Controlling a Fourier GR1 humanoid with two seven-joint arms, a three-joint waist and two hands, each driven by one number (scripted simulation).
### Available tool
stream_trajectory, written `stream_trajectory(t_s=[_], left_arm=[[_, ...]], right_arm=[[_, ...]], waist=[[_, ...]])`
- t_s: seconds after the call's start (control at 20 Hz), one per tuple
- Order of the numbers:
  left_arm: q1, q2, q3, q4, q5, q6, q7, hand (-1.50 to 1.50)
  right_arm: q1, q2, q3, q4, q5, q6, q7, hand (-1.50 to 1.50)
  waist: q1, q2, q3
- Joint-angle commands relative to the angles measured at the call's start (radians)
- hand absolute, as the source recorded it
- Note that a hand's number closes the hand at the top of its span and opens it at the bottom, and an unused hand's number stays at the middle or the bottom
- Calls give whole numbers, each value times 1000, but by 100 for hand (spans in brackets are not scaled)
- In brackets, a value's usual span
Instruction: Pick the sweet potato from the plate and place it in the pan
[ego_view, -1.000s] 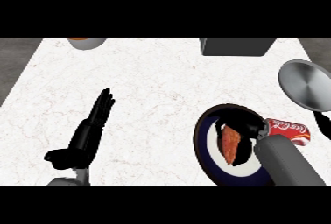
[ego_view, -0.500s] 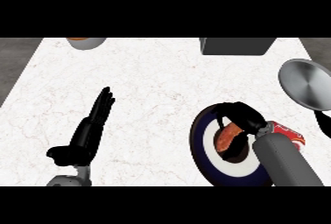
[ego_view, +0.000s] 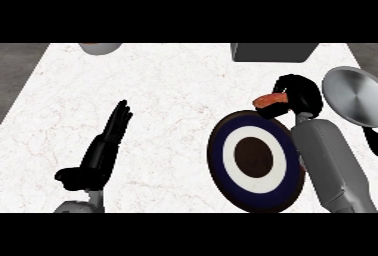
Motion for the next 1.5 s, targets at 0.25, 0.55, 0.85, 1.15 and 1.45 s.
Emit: stream_trajectory(t_s=[0.25, 0.55, 0.85, 1.15, 1.45], left_arm=[[-46, 6, 31, 7, 16, -5, 40, 0], [-4, 25, 47, 20, 19, -35, -24, 0], [28, -8, 14, -2, 1, -19, -17, 0], [35, -21, -20, -63, -23, -5, 28, 0], [43, -11, -10, -21, -17, -33, -27, 0]], right_arm=[[-150, 20, -55, -39, 154, -289, 284, 150], [-143, -35, -178, -28, 69, -363, 290, 150], [-122, -122, -297, 113, -50, -513, 124, 150], [-94, -250, -351, 311, -32, -685, -32, 150], [-113, -343, -438, 439, -101, -831, -162, 150]], waist=[[-6, 2, 2], [-6, 2, 2], [0, 5, 3], [20, 12, 5], [26, 17, 6]])
